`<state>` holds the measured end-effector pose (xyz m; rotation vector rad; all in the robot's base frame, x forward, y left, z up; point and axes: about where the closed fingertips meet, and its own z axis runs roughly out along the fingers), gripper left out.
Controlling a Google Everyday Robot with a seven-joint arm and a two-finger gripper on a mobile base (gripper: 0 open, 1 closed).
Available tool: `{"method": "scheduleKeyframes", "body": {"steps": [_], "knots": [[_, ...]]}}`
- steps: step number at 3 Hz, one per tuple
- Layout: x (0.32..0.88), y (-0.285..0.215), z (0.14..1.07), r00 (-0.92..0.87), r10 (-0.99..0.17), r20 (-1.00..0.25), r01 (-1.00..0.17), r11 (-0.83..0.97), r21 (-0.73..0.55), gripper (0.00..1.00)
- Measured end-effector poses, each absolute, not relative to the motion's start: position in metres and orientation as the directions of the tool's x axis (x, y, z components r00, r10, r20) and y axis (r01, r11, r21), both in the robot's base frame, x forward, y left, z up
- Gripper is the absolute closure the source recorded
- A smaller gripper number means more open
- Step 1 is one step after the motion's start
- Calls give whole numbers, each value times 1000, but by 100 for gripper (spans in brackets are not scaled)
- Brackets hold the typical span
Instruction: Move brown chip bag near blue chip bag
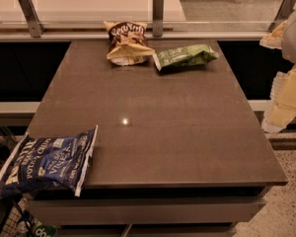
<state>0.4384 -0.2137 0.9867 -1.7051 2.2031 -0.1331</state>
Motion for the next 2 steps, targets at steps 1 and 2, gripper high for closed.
{"method": "scheduleKeyframes", "body": {"steps": [1, 2], "knots": [[438, -214, 987, -214, -953, -216, -920, 271, -284, 0], [462, -201, 994, -195, -948, -253, -922, 265, -282, 0]]}}
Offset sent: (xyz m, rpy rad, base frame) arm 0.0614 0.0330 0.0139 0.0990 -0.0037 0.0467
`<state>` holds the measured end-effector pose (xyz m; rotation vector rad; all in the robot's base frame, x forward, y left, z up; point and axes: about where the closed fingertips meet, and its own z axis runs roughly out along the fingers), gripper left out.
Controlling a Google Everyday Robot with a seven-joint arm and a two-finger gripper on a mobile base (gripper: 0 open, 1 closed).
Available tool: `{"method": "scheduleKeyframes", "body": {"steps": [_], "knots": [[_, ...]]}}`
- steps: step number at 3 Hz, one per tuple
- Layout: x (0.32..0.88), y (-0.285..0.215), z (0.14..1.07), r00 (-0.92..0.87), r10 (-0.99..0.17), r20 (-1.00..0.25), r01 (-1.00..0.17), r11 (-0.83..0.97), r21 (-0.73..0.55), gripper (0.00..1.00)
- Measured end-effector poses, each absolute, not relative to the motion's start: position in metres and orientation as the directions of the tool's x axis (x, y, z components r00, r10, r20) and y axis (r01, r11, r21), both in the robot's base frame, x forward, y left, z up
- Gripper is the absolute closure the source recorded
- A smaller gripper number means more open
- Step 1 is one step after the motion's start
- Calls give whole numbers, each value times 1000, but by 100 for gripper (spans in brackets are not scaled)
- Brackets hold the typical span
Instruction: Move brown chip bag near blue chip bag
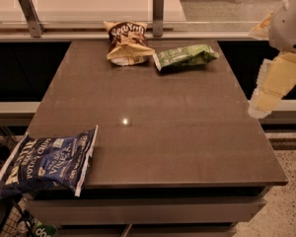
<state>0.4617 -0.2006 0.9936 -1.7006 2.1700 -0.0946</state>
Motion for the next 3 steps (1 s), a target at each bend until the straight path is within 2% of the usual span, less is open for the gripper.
{"method": "scheduleKeyframes", "body": {"steps": [1, 3], "knots": [[505, -180, 1002, -223, -926, -303, -904, 313, -292, 0], [591, -135, 991, -376, -821, -429, -803, 520, -290, 0]]}}
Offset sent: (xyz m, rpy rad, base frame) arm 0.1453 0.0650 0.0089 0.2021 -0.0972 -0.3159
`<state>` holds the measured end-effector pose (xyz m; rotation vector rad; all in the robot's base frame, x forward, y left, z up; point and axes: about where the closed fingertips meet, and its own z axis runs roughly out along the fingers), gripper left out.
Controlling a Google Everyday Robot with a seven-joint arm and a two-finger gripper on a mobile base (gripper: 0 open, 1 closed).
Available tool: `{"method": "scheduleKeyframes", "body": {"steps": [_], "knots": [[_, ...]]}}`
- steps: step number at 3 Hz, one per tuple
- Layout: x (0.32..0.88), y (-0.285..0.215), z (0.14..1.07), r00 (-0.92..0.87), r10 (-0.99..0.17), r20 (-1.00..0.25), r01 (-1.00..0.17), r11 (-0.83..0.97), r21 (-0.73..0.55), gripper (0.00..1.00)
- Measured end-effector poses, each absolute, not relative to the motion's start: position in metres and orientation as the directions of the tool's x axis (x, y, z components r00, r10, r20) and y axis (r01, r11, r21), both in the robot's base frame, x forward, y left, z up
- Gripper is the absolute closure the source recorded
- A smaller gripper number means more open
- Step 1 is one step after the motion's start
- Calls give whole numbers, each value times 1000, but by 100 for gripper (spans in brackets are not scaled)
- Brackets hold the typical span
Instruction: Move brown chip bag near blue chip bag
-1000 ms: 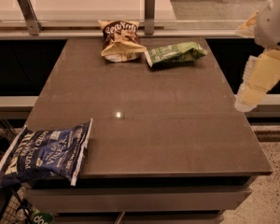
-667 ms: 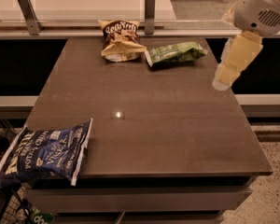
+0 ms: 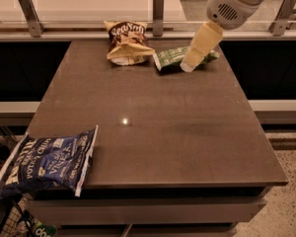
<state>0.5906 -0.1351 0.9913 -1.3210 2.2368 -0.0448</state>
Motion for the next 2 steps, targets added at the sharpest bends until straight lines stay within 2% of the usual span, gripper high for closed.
{"method": "scheduleKeyframes", "body": {"steps": [2], "knots": [[679, -81, 966, -377, -724, -578, -715, 624, -315, 0]]}}
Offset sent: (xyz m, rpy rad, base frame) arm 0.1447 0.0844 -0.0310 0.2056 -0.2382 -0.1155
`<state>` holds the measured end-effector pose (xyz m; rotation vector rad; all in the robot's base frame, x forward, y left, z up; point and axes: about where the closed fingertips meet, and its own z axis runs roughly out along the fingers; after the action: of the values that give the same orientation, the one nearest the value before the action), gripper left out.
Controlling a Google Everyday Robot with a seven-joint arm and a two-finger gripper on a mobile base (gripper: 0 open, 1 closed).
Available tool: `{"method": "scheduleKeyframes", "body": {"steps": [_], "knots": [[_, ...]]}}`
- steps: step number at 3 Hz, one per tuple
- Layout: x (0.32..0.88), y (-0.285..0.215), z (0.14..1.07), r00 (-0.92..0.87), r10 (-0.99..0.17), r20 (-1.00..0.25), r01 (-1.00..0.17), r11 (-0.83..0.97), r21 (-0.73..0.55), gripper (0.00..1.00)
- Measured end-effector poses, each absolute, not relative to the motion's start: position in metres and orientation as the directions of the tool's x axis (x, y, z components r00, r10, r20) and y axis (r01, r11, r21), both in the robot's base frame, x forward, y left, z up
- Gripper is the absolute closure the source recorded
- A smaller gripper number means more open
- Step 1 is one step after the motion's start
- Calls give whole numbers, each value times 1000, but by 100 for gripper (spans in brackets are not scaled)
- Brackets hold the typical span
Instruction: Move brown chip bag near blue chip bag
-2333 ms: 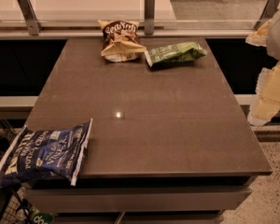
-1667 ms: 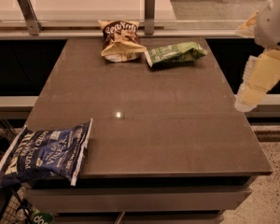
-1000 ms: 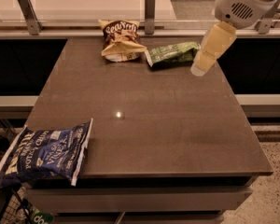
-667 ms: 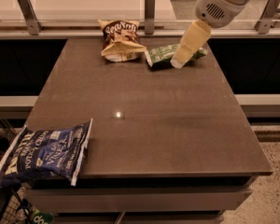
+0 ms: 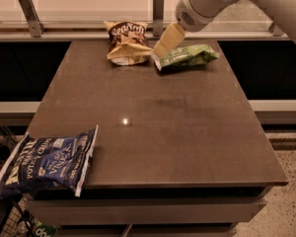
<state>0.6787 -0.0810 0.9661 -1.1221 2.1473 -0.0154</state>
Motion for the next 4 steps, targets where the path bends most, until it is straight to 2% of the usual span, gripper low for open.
{"method": "scheduleKeyframes", "body": {"steps": [1, 2, 4], "knots": [[736, -35, 948, -327, -706, -628, -705, 625, -335, 0], [737, -35, 948, -327, -706, -628, -705, 625, -335, 0], [758, -2, 929, -318, -695, -645, -749, 601, -278, 0]]}}
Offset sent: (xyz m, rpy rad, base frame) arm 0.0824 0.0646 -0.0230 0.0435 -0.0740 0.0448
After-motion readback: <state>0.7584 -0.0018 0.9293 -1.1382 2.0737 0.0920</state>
